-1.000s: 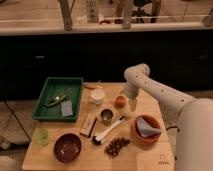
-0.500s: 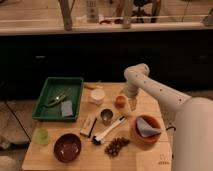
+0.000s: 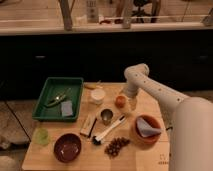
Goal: Place apple in purple bowl
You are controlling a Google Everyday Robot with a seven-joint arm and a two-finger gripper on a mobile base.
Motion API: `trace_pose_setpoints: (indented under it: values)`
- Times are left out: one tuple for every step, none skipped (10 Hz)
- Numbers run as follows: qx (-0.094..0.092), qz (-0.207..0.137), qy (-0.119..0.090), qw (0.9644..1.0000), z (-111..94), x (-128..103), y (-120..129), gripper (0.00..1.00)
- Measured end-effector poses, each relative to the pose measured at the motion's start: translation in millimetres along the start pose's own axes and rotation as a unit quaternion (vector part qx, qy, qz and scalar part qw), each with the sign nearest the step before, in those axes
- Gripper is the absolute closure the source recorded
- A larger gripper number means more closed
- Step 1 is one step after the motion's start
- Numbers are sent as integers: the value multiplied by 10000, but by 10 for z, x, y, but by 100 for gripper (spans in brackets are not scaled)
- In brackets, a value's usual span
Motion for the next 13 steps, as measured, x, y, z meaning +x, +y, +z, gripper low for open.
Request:
trace_pose_setpoints:
  values:
    - [-6, -9, -8, 10000, 10, 9, -3, 20]
    - [-9, -20, -15, 10000, 19, 16, -7, 20]
    - [-14, -31, -23, 10000, 29, 21, -12, 20]
    - [-16, -52, -35, 10000, 43, 28, -24, 20]
    - [-18, -60, -43, 10000, 52, 34, -28, 20]
    - [-25, -63, -52, 10000, 67, 48, -30, 20]
    - [-25, -64, -59, 10000, 77, 64, -35, 20]
    - [-25, -65, -68, 10000, 85, 70, -38, 20]
    - [-25, -68, -76, 9999, 93, 78, -44, 20]
    - [-27, -74, -83, 9999, 103, 86, -49, 20]
    - [-30, -79, -89, 9999, 109, 91, -51, 20]
    - [-27, -81, -99, 9999, 117, 100, -53, 20]
    - [-27, -83, -101, 9999, 123, 112, -53, 20]
